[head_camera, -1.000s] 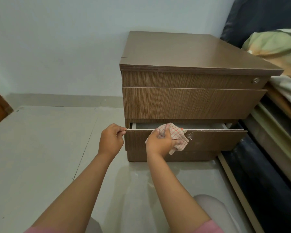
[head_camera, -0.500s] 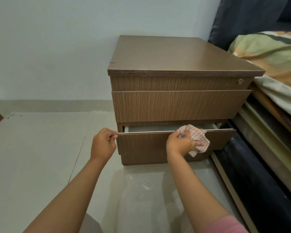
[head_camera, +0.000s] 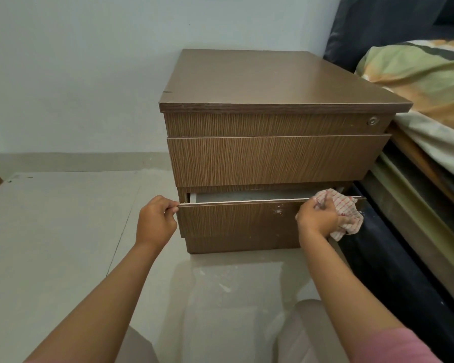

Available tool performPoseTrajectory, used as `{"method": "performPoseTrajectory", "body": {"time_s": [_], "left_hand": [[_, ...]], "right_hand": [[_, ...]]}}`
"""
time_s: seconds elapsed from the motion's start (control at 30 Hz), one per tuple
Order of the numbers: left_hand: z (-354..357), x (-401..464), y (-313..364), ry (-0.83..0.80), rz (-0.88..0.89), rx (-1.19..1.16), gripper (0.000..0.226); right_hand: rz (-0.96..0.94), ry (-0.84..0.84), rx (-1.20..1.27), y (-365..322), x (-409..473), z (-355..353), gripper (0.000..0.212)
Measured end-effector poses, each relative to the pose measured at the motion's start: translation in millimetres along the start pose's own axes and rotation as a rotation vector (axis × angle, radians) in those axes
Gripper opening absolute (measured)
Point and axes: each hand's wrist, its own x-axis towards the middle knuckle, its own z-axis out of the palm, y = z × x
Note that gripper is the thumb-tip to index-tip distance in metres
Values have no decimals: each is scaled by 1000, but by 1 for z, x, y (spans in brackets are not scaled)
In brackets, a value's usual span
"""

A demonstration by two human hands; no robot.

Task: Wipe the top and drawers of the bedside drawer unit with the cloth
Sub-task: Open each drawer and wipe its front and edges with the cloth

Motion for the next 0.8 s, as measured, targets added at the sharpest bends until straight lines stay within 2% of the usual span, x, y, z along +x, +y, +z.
{"method": "performPoseTrajectory", "body": {"time_s": [0.37,0.8], "left_hand": [[-4,3,3,-60,80,111,12],[-9,3,12,-100,137,194,14]], "right_hand": [[62,12,53,9,61,-24,45],[82,0,200,9,69,-33,55]]}}
